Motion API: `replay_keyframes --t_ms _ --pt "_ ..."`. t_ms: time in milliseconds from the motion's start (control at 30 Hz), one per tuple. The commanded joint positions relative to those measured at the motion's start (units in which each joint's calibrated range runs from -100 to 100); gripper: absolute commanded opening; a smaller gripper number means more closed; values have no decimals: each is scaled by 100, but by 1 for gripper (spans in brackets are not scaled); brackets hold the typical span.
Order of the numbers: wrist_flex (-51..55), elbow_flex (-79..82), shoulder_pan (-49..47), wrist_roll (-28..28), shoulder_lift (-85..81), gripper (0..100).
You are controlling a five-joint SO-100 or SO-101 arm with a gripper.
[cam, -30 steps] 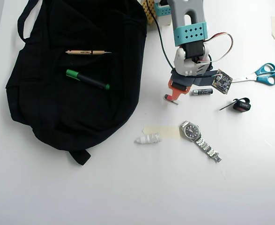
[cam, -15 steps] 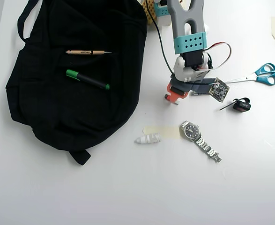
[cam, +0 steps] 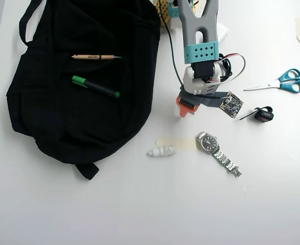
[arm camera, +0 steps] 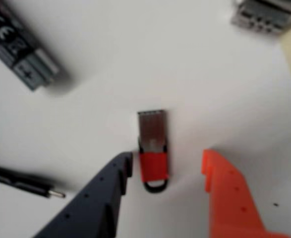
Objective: Put the usb stick into the black bag
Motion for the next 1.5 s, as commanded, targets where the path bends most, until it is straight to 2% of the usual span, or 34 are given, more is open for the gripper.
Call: replay_keyframes --t_ms 0,500,1067,1167,1300,1467 --pt "-11 -282 47 134 -35 19" --pt "-20 -237 -28 -71 198 19" --pt "-11 -192 -193 -50 306 18" --pt "-11 -192 -193 -23 306 14" --pt "-11 -210 -193 -23 281 2" --pt "-11 -246 -193 -18 281 2"
